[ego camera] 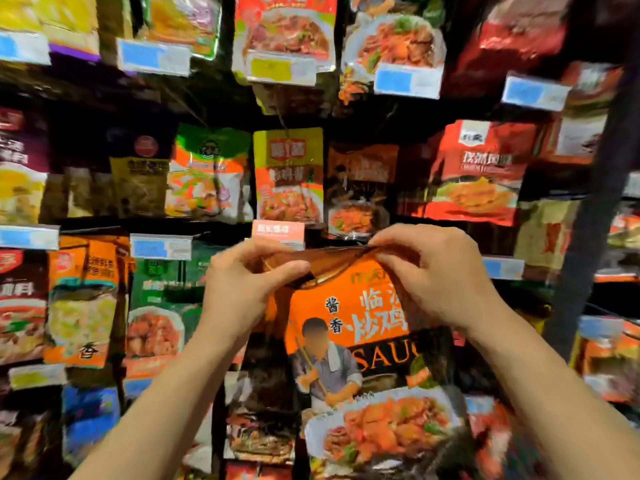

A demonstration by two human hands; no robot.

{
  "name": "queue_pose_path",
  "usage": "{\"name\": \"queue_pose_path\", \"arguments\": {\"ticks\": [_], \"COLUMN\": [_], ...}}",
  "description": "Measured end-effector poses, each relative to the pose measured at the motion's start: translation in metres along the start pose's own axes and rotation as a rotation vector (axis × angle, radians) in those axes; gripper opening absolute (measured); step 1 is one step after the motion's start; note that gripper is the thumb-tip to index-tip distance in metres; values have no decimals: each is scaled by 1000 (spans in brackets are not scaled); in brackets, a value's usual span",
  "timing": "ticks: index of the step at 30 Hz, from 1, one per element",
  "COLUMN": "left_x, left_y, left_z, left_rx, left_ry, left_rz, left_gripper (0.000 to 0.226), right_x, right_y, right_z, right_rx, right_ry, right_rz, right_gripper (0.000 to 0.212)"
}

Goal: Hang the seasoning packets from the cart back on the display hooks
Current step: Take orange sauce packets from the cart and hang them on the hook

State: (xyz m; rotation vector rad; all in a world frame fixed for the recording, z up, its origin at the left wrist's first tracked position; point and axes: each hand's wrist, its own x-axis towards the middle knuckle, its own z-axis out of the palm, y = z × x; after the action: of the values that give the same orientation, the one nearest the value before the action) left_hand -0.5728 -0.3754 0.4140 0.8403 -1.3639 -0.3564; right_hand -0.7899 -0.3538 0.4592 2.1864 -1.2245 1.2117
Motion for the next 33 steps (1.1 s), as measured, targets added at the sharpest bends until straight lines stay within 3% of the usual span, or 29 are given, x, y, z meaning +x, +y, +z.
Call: {"name": "queue_pose_path", "arguments": {"ticks": [6,16,19,23,26,33], "left_x": [13,46,56,73,82,100], "left_y": [19,12,16,28,31,49], "left_z": [53,52,43,35,24,22], "left_rx": [-261,-211,-64,385,425,452], "left_ry": [-28,62,58,139,158,97], "left_rz": [-61,-52,99,510,609,733], "left_gripper": [21,21,10,4,11,31], "right_x": [20,50,66,87,100,117], "right_y": [47,88,88,91,102,100], "right_z": [-38,-62,-66,-73,-80,-76], "right_rx": [4,47,68,-10,-83,-154], "right_ry": [79,53,63,127,203,179], "right_rz": [0,-1,5,2,23,32], "right_gripper": [22,17,17,15,16,18]}}
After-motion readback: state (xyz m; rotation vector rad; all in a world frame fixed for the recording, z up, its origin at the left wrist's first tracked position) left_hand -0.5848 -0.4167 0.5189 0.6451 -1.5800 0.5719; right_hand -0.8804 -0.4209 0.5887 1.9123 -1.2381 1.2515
